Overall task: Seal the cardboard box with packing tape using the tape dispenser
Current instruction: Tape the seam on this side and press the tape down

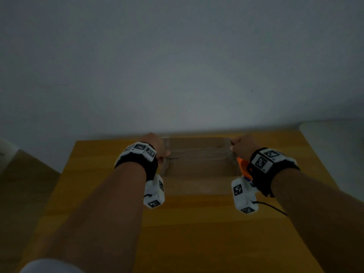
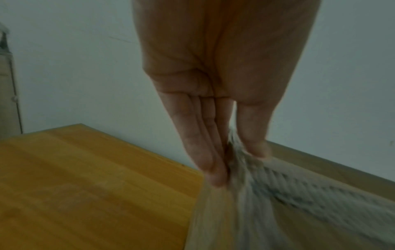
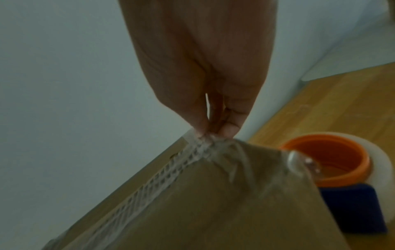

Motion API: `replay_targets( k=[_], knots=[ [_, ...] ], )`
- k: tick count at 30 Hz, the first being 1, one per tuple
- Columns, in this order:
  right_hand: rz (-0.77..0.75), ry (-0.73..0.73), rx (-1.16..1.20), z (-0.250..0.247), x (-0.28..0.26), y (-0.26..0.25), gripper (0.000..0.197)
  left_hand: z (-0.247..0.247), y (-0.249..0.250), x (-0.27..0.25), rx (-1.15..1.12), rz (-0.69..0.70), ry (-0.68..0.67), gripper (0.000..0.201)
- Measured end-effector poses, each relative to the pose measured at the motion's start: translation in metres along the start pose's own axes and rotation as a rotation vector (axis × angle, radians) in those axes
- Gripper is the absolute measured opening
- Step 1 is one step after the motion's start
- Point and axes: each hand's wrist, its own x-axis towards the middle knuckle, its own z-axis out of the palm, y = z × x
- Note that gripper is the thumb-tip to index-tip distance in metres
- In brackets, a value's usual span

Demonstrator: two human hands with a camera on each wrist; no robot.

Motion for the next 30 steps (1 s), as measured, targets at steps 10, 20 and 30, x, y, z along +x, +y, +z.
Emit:
replay_targets(
  k=[10,20,30],
  knots=[
    [-0.147,0.02,-0.044,0.004,-0.001,-0.002,0.029,0.006,-0.004,0.018,-0.144,0.025,0.341,0.022],
    [-0.049,0.082,0.006,0.006,-0.001,-0.002,0.034,0.01,-0.011,0.02,-0.393,-0.012,0.33,0.018],
    [0.062,0.006,-0.162,0.001,-0.022,0.009,0.048,0.017,-0.019,-0.027,-0.472,-0.109,-0.079,0.037]
  ],
)
